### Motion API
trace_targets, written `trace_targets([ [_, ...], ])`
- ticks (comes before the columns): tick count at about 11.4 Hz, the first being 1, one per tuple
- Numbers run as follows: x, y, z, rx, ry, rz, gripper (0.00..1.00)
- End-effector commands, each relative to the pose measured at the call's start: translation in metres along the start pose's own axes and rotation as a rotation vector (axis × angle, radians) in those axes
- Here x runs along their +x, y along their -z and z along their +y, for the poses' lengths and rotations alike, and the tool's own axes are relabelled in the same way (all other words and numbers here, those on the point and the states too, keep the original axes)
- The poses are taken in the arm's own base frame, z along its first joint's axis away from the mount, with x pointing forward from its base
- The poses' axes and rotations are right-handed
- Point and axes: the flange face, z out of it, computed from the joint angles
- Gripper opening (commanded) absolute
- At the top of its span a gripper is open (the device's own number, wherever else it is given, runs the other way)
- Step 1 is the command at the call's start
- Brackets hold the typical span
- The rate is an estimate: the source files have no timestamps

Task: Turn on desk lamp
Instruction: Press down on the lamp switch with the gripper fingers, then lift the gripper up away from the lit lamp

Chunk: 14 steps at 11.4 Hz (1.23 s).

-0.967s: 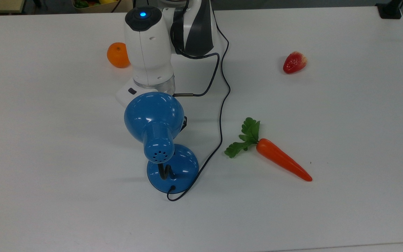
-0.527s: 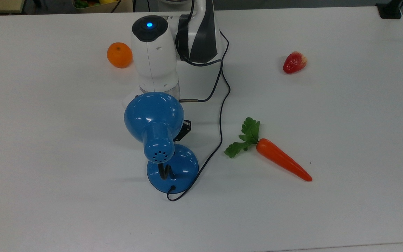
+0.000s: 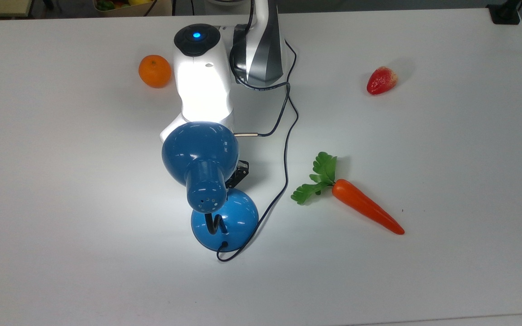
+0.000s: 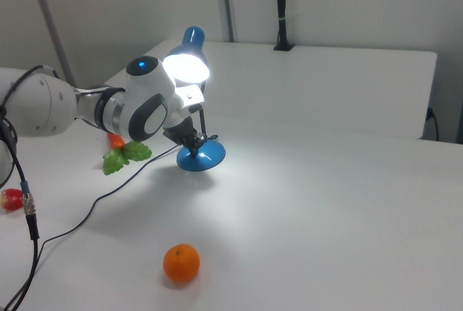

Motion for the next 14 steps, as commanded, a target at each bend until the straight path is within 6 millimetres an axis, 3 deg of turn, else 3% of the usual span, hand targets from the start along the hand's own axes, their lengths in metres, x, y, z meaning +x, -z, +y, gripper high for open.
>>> trace_targets([
  [1, 0.0, -0.019, -0.014, -0.013, 0.008, 0.009, 0.0],
  [4, 0.005, -0.008, -0.016, -0.013, 0.013, 0.019, 0.0],
  [7, 0.007, 0.032, -0.012, -0.006, -0.017, 0.021, 0.0],
  [12, -0.021, 0.127, -0.006, 0.031, -0.122, -0.289, 0.0],
  [14, -0.03, 0.182, 0.014, 0.044, -0.15, -0.376, 0.0],
])
